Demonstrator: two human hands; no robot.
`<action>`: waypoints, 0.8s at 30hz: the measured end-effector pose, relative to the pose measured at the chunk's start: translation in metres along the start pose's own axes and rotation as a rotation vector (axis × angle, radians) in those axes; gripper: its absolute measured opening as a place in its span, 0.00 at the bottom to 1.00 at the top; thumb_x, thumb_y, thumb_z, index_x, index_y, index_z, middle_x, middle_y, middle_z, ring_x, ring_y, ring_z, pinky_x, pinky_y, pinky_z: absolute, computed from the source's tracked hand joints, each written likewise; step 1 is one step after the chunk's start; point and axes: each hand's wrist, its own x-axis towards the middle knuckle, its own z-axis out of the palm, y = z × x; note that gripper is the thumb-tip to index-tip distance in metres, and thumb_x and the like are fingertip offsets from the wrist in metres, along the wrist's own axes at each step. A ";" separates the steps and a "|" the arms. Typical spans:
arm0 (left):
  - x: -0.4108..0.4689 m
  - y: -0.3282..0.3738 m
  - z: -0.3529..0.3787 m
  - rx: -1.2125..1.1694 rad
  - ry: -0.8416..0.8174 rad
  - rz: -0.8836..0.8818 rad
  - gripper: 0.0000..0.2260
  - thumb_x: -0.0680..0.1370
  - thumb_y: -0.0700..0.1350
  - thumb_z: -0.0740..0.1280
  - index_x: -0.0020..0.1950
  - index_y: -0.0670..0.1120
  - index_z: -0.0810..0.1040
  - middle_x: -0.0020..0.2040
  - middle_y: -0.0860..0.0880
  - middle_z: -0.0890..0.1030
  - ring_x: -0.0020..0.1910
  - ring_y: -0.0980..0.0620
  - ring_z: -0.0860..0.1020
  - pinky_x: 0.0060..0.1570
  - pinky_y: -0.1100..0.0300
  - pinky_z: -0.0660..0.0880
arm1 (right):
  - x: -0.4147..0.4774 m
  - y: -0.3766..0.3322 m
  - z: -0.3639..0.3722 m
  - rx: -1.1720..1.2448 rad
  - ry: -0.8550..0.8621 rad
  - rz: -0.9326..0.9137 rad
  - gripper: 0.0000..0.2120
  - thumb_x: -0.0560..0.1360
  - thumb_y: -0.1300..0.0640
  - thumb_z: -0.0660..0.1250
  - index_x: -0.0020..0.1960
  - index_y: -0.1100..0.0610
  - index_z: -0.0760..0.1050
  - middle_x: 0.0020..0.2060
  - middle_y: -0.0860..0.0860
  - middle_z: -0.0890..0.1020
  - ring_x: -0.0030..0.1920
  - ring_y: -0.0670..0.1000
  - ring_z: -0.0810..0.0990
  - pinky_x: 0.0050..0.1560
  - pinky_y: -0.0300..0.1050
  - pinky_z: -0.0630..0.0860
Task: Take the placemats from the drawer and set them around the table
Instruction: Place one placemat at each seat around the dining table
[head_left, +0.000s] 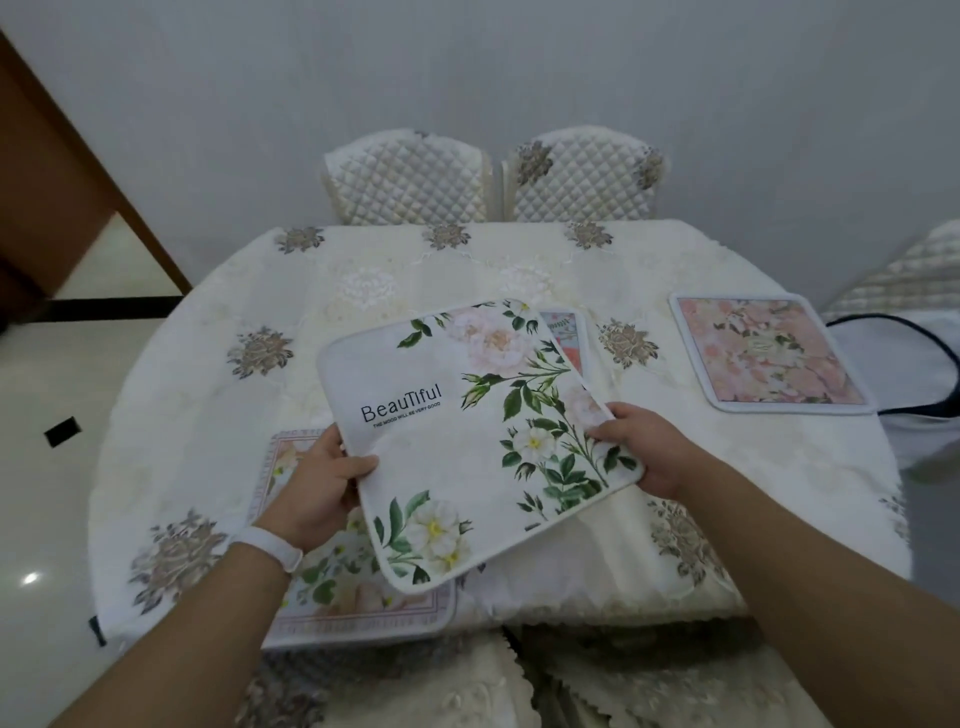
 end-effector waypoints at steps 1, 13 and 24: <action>-0.006 0.002 -0.005 0.005 -0.003 -0.001 0.21 0.78 0.29 0.60 0.69 0.45 0.72 0.61 0.42 0.81 0.56 0.37 0.80 0.49 0.44 0.80 | -0.004 -0.002 0.004 -0.011 -0.024 -0.009 0.13 0.75 0.71 0.64 0.58 0.66 0.75 0.51 0.69 0.82 0.50 0.68 0.82 0.53 0.67 0.78; -0.095 -0.001 -0.035 -0.019 0.241 0.103 0.16 0.79 0.33 0.63 0.65 0.43 0.74 0.55 0.39 0.83 0.48 0.38 0.83 0.43 0.47 0.81 | -0.025 -0.008 0.067 -0.119 -0.171 -0.146 0.11 0.76 0.71 0.63 0.56 0.63 0.76 0.49 0.64 0.84 0.48 0.66 0.84 0.51 0.64 0.80; -0.175 -0.022 -0.074 -0.078 0.681 0.187 0.16 0.77 0.35 0.66 0.64 0.44 0.72 0.53 0.41 0.82 0.45 0.42 0.82 0.39 0.52 0.78 | -0.044 0.015 0.156 -0.203 -0.326 -0.175 0.11 0.75 0.70 0.64 0.55 0.60 0.77 0.49 0.62 0.84 0.49 0.64 0.84 0.54 0.66 0.79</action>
